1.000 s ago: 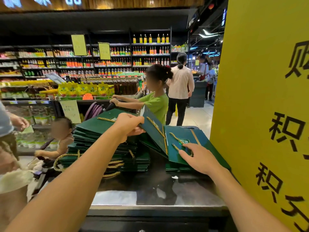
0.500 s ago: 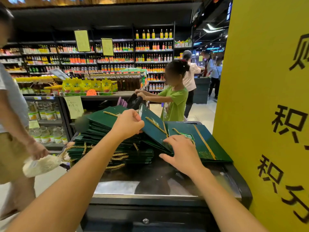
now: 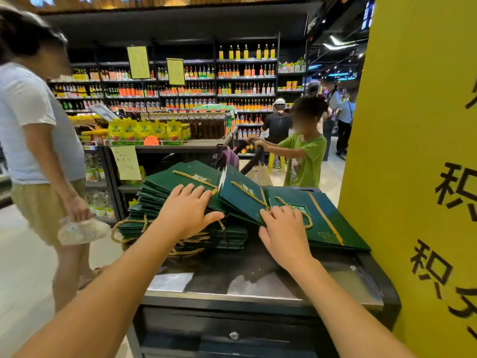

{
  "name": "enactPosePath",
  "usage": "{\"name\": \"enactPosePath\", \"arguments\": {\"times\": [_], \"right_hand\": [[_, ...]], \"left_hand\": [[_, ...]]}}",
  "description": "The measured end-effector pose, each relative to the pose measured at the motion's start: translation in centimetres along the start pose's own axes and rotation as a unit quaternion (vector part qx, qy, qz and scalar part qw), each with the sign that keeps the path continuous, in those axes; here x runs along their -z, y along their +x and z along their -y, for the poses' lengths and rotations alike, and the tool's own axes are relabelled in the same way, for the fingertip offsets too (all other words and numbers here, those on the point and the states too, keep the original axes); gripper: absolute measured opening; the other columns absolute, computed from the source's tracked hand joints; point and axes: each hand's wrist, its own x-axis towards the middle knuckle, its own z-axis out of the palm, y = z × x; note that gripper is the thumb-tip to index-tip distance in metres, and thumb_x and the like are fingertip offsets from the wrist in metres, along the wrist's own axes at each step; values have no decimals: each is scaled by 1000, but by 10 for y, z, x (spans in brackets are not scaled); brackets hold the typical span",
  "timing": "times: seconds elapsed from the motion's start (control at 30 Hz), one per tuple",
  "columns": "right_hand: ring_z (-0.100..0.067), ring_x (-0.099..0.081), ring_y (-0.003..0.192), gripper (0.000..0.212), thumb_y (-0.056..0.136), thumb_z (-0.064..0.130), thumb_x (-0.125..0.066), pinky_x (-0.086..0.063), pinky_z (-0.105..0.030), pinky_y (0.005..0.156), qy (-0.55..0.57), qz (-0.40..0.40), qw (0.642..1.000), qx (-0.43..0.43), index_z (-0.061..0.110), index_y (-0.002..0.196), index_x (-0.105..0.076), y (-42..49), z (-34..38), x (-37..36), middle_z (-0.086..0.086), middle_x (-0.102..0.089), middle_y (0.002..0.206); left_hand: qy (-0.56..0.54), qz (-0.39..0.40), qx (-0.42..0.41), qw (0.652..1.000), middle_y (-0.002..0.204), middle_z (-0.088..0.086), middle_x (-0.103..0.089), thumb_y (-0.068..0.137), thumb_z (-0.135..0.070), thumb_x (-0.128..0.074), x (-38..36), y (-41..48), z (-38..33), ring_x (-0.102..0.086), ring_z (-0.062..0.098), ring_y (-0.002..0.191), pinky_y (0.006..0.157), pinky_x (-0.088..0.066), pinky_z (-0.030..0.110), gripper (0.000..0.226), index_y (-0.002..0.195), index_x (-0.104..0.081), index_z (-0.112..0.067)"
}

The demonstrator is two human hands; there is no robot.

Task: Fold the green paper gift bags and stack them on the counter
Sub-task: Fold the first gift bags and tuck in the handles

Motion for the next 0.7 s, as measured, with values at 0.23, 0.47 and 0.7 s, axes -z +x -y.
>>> {"name": "enactPosePath", "arguments": {"times": [0.23,0.47,0.7], "right_hand": [[-23,-56,84,28,95,26,-59,-41,-38,76,-70,-14,995,68,16,121,-62,1,13,11,-1,-58,95],[-24,-60,81,32,91,15,-68,-51,-37,70,-31,-13,996,81,10,122,-65,-11,15,21,-5,-61,96],[-21,-55,74,40,82,12,-80,-49,-34,61,27,-88,993,75,11,121,-69,-47,18,30,-2,-60,89]], "left_hand": [[21,-6,10,1000,166,5,-26,97,-73,-16,0,1,0,-21,28,153,125,-16,45,85,160,-19,-16],[29,-14,21,999,162,6,-31,97,-72,-18,-4,2,0,-27,31,148,121,-23,45,83,157,-23,-16],[26,-36,0,999,152,4,-42,96,-71,-31,-8,-1,3,-38,29,138,115,-29,42,77,149,-28,-15]]}}
